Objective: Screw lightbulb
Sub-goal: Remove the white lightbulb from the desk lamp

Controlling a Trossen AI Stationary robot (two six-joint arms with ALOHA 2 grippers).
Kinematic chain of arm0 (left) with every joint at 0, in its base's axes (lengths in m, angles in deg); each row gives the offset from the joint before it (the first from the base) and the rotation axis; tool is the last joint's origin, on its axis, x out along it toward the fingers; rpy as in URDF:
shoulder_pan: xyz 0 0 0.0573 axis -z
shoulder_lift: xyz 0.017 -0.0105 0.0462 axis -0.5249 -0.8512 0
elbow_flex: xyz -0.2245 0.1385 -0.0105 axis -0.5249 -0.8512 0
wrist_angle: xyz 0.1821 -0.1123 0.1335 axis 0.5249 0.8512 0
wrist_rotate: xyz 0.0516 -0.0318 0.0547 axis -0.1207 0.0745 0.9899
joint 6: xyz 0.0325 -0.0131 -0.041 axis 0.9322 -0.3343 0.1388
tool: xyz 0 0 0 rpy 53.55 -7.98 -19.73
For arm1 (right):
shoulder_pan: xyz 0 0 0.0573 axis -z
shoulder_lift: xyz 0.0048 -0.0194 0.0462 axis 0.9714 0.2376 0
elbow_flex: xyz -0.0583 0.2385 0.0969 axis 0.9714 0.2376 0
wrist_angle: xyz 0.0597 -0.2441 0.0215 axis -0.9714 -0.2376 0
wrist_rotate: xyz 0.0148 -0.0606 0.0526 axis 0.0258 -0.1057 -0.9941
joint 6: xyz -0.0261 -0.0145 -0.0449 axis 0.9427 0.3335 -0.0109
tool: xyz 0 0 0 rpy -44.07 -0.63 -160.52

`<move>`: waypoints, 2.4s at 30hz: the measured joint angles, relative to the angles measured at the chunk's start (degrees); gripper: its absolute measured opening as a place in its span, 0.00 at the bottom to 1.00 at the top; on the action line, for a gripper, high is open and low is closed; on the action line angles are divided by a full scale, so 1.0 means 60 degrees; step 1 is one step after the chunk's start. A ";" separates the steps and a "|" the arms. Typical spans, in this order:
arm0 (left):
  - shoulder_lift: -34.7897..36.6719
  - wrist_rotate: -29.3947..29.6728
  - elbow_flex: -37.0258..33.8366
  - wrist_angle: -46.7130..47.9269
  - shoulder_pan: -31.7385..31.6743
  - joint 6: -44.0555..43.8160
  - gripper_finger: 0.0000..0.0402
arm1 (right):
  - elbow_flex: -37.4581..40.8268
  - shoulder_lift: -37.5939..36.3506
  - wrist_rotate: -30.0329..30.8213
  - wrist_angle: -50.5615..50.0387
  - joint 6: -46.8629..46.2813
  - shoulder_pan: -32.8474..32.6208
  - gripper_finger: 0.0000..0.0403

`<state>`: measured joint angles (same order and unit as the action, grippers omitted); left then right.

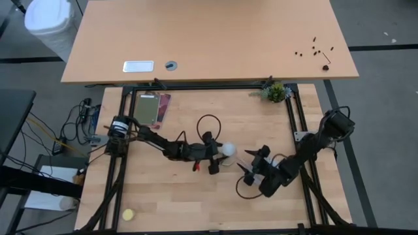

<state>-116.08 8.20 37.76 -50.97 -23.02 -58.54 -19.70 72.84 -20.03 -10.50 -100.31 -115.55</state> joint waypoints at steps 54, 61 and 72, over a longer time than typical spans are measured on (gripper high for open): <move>0.0630 0.0473 0.0521 0.2903 0.0218 -0.0006 0.67 | 0.2183 0.0199 -0.4191 0.6864 0.4591 0.2733 0.86; 0.0627 0.0476 -0.0137 0.1624 0.0039 0.0280 0.67 | 0.2183 -0.0940 -0.4493 0.4945 0.3803 0.2729 0.86; -0.0638 -0.0767 -0.0175 -0.0311 -0.0495 0.0297 0.63 | 0.2179 -0.1642 -0.4927 0.3904 0.3752 0.3055 0.86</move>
<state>-119.91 3.60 36.70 -52.84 -25.98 -56.76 -6.62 62.99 -49.60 12.92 -77.79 -97.22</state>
